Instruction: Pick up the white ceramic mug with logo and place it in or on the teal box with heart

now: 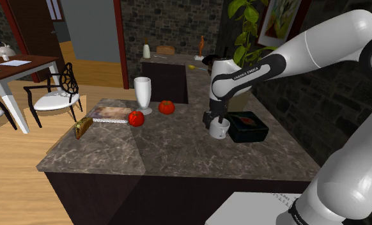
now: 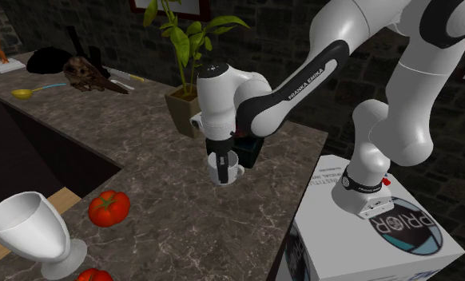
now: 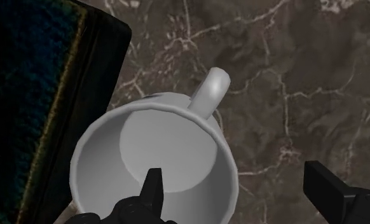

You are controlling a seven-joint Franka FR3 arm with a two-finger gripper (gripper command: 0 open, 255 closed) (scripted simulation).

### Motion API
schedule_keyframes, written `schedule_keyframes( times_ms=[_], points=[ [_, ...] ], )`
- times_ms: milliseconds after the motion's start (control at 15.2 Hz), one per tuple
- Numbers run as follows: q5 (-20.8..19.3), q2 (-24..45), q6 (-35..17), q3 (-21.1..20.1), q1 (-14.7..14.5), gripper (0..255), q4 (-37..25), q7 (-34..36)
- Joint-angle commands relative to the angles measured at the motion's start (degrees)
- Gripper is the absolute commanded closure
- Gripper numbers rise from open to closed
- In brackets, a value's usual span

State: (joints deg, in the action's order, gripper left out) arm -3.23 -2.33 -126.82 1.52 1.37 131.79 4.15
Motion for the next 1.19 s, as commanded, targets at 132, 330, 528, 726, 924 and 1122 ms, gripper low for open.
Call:
schedule_keyframes(
  times_ms=[132,330,528,726,924,1122],
  points=[
    [-0.1,1.7,-3.09,0.14,0.14,0,1.34,-0.08],
    [-0.14,2.42,-4.33,0.18,0.17,0,1.86,-0.06],
    [-0.14,2.43,-4.33,0.18,0.17,0,1.85,-0.06],
    [-0.14,2.43,-4.33,0.18,0.17,0,1.85,-0.06],
    [-0.14,2.42,-4.32,0.18,0.17,255,1.85,-0.07],
    [-0.14,2.42,-4.32,0.18,0.17,255,1.85,-0.07]
  ],
)
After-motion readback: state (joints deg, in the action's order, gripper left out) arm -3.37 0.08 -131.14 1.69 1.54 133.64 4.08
